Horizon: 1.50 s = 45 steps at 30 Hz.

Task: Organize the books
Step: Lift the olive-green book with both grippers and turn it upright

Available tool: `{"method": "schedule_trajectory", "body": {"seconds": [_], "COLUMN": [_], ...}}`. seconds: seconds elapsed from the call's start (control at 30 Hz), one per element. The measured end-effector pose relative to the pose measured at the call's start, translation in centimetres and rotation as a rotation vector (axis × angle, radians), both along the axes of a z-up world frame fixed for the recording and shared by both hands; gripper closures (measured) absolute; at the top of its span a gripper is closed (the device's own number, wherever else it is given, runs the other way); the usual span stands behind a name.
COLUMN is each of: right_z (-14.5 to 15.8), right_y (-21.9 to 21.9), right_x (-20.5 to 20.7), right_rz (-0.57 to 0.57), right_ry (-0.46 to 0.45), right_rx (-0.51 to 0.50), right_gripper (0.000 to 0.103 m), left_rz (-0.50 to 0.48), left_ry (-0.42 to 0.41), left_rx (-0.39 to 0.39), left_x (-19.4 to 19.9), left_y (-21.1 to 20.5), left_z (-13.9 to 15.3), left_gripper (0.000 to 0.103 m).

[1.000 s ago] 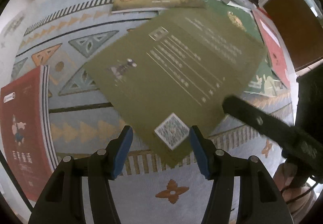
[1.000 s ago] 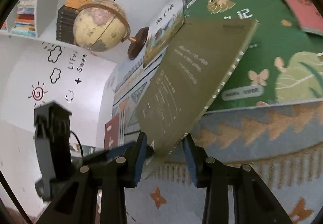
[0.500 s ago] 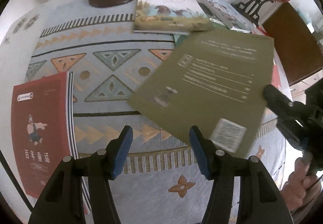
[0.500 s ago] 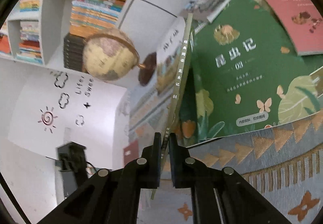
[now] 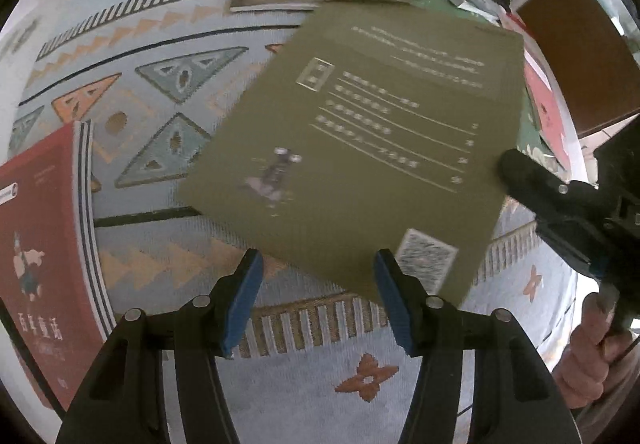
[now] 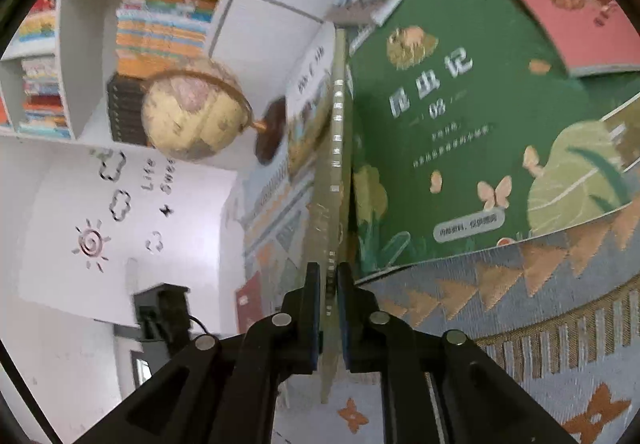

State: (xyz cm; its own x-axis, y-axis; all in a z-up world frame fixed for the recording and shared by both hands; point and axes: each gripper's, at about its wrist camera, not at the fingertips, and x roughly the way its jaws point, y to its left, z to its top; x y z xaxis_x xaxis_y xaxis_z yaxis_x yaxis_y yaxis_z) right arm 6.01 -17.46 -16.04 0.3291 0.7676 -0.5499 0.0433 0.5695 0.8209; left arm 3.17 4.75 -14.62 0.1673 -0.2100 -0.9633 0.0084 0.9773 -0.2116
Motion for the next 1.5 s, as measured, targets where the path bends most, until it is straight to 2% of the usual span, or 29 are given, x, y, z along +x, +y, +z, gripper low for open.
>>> {"method": "schedule_trajectory", "body": {"seconds": [0.1, 0.27, 0.33, 0.37, 0.5, 0.63, 0.73, 0.87, 0.97, 1.03, 1.13, 1.23, 1.37, 1.5], "right_z": [-1.4, -3.5, -3.9, -4.0, -2.5, -0.5, 1.7, 5.7, 9.7, 13.1, 16.2, 16.2, 14.5, 13.1], "right_y": [0.7, 2.4, 3.3, 3.6, 3.8, 2.4, 0.3, -3.6, -6.6, -7.7, -6.0, -1.9, 6.2, 12.8], "right_x": [0.4, 1.1, 1.2, 1.2, 0.6, -0.1, -1.0, -2.6, -4.0, -4.7, -4.8, -4.8, -5.7, -7.4], "right_rz": [0.010, 0.039, 0.057, 0.061, 0.030, 0.010, -0.024, -0.099, -0.167, -0.181, -0.102, 0.021, 0.207, 0.367], "right_ry": [0.031, 0.079, 0.081, 0.072, 0.017, 0.006, -0.007, -0.026, -0.070, -0.097, -0.142, -0.172, -0.235, -0.322], "right_rx": [-0.004, 0.022, 0.000, -0.017, -0.048, 0.023, 0.083, 0.058, -0.061, -0.206, -0.384, -0.480, -0.656, -0.713], "right_gripper": [0.091, 0.086, 0.086, 0.093, 0.097, 0.097, 0.097, 0.097, 0.097, 0.097, 0.097, 0.097, 0.098, 0.098], "left_rz": [0.012, -0.005, -0.001, 0.004, 0.029, 0.039, 0.036, 0.024, 0.029, 0.036, 0.047, 0.062, 0.097, 0.136], "left_ry": [0.005, -0.002, -0.003, -0.002, -0.045, -0.095, -0.115, -0.116, -0.124, -0.126, -0.123, -0.125, -0.110, -0.051], "left_rx": [-0.016, 0.008, 0.010, 0.003, -0.021, -0.029, -0.030, -0.058, -0.086, -0.115, -0.141, -0.140, -0.119, -0.120], "left_x": [0.2, -0.1, -0.1, -0.1, -0.2, -0.2, -0.2, -0.2, -0.2, -0.1, -0.3, -0.9, -1.6, -2.2], "left_y": [0.4, -0.1, 0.0, 0.0, 0.8, 1.7, 2.3, 2.7, 2.8, 2.6, 2.7, 3.4, 5.4, 7.6], "left_z": [0.0, 0.0, 0.1, 0.1, 1.7, 3.7, 4.6, 5.0, 5.2, 5.1, 4.8, 4.8, 4.4, 2.9], "left_gripper": [0.048, 0.048, 0.048, 0.048, 0.048, 0.046, 0.047, 0.047, 0.047, 0.047, 0.047, 0.046, 0.046, 0.046]}}
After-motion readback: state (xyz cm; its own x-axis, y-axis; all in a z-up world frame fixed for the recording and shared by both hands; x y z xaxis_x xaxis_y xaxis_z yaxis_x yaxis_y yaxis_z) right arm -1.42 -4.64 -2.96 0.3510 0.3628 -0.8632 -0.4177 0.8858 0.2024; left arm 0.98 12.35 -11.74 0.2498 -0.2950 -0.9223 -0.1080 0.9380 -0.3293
